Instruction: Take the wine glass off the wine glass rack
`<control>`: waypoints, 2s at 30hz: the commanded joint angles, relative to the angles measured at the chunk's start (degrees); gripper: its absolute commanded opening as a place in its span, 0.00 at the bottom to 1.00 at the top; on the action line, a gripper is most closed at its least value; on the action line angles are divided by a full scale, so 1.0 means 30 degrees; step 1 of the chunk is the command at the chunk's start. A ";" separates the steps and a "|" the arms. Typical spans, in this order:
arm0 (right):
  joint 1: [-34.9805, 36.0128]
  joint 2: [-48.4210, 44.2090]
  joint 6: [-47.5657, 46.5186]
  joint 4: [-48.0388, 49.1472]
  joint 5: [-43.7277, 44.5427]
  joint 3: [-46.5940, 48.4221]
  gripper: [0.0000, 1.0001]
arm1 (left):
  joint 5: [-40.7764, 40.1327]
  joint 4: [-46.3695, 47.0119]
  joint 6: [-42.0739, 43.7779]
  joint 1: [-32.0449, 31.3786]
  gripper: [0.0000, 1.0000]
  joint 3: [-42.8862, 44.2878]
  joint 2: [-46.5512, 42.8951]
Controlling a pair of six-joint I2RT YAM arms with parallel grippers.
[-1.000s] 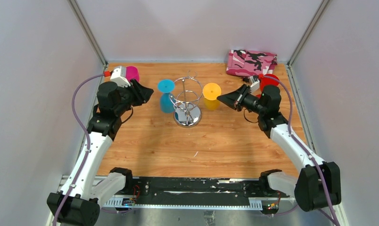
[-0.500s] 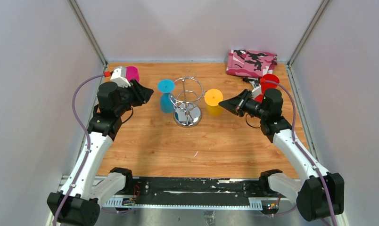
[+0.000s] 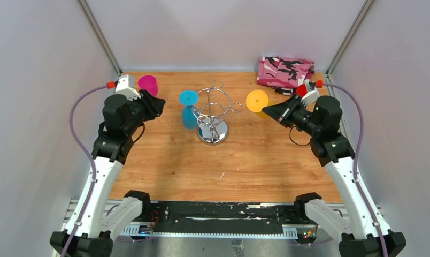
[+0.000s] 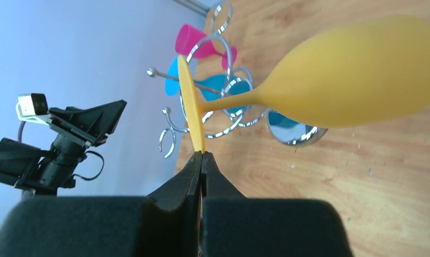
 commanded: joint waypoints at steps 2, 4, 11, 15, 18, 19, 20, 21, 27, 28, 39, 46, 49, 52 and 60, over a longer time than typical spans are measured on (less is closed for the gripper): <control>0.0283 0.0354 -0.2616 -0.1967 0.2473 0.3069 0.00 | -0.1948 -0.0323 0.0761 -0.0105 0.42 0.1731 -0.0542; 0.0283 0.1009 -0.2859 -0.1800 0.2248 0.4520 0.00 | -0.0973 0.0779 0.0641 -0.0109 0.44 0.1748 -0.0523; 0.0243 0.3432 -0.1620 0.1381 -0.1386 0.7916 0.00 | 0.6571 1.0475 -0.2850 -0.0100 0.50 0.0235 0.0730; 0.0206 0.4593 0.0467 0.4085 -0.3992 0.9478 0.00 | 0.8722 1.5701 -0.5103 -0.0100 0.53 -0.0106 0.2584; 0.0210 0.5268 0.2959 0.6995 -0.5619 1.0128 0.00 | 1.0241 2.1118 -0.7798 0.0056 0.54 -0.0415 0.4438; 0.0210 0.5416 0.3649 0.8224 -0.6030 1.0304 0.00 | 1.0616 2.3388 -0.9402 0.0223 0.55 -0.0574 0.5136; 0.0202 0.5574 0.4234 0.8777 -0.6334 1.0370 0.00 | 1.0992 2.6258 -1.1078 0.0464 0.55 -0.0685 0.6048; 0.0205 0.5674 0.4907 0.9849 -0.6606 1.0426 0.00 | 1.1208 2.9154 -1.3115 0.0695 0.56 -0.0714 0.7019; 0.0277 0.6397 0.9889 1.6118 -0.7560 0.9913 0.00 | 1.1444 3.6488 -1.8787 0.1291 0.61 0.1155 1.2064; 0.0295 0.6411 1.0232 1.6541 -0.7591 0.9878 0.00 | 1.1293 3.6475 -1.8506 0.1304 0.63 0.1183 1.2151; 0.3148 0.7689 1.0156 1.7570 -0.6944 1.0030 0.00 | 1.1243 3.6459 -1.8366 0.1214 0.75 0.2584 1.1830; 0.4391 0.8983 1.0497 1.8282 -0.6766 1.0633 0.00 | 1.1363 3.6475 -1.8434 0.1189 0.76 0.1961 1.1771; 0.4782 0.9176 1.0356 1.8215 -0.6650 1.0914 0.00 | 1.1302 3.6453 -1.8386 0.1189 0.76 0.1857 1.1772; 0.5026 0.9224 1.0112 1.7976 -0.6579 1.1082 0.00 | 1.1356 3.6458 -1.8450 0.1214 0.76 0.1870 1.1837; 0.5214 0.9169 0.9562 1.7472 -0.6341 1.1222 0.00 | 1.1536 3.6456 -1.8531 0.1215 0.76 0.1601 1.2052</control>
